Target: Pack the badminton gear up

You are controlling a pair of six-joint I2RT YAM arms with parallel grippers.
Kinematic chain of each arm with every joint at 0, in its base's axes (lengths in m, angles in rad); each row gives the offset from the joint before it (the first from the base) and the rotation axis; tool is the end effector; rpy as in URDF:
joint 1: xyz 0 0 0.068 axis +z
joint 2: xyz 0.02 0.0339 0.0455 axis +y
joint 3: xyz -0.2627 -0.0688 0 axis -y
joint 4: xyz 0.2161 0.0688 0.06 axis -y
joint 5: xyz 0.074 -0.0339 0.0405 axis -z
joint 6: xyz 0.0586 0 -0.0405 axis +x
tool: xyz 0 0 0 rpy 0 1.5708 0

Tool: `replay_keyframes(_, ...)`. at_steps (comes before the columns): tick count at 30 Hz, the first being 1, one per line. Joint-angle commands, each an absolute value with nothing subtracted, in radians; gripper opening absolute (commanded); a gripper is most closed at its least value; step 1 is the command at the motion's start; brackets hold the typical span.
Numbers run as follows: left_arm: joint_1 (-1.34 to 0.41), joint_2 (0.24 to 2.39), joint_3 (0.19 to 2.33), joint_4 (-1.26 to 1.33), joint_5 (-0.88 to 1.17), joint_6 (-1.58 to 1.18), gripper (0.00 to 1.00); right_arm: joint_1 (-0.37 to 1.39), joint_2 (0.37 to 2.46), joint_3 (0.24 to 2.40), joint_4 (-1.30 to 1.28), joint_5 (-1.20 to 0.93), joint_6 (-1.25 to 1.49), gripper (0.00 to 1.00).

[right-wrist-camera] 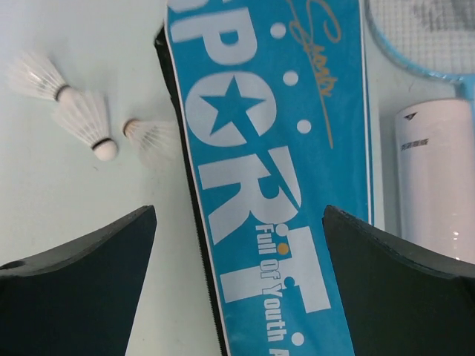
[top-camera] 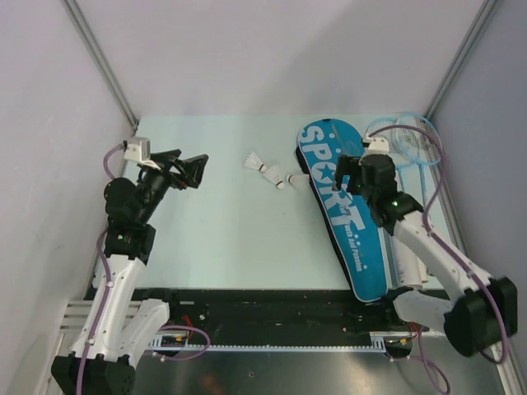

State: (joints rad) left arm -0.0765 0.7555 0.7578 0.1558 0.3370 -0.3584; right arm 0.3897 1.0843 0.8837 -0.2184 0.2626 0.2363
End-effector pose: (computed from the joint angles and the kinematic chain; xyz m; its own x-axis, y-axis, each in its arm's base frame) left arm 0.1704 -0.0325 0.3745 0.0075 -0.3326 -0.9430 0.4275 0.8536 -0.2977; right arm 0.2280 0.0772 0.3083 -0.4004 0.0800 -0.9128 -0.0553 0.9923 0.1112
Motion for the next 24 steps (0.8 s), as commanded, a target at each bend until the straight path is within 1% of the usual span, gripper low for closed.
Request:
replay_keyframes(1, -0.072, 0.81, 0.807, 0.192, 0.468, -0.377, 0.97, 0.355, 1.225, 0.98, -0.261, 0.22, 0.233, 1.0)
replay_keyframes(6, -0.075, 0.851, 0.819, 0.19, 0.554, -0.408, 0.97, 0.241, 1.279, 1.025, -0.342, 0.219, 0.235, 1.0)
replay_keyframes(7, -0.075, 0.867, 0.821, 0.19, 0.564, -0.416, 0.97, 0.168, 1.29, 1.028, -0.353, 0.197, 0.236, 1.0)
replay_keyframes(9, -0.078, 0.879, 0.828, 0.192, 0.584, -0.425, 0.97, 0.092, 1.305, 1.038, -0.391, 0.151, 0.241, 1.0)
replay_keyframes(14, -0.089, 0.919, 0.838, 0.192, 0.635, -0.454, 0.97, -0.082, 1.385, 1.068, -0.452, 0.138, 0.203, 1.0)
replay_keyframes(18, -0.104, 0.927, 0.838, 0.193, 0.649, -0.457, 0.97, -0.138, 1.471, 1.092, -0.459, 0.065, 0.163, 0.99)
replay_keyframes(24, -0.123, 0.936, 0.838, 0.195, 0.66, -0.459, 0.97, -0.144, 1.566, 1.123, -0.466, 0.124, 0.121, 0.95)
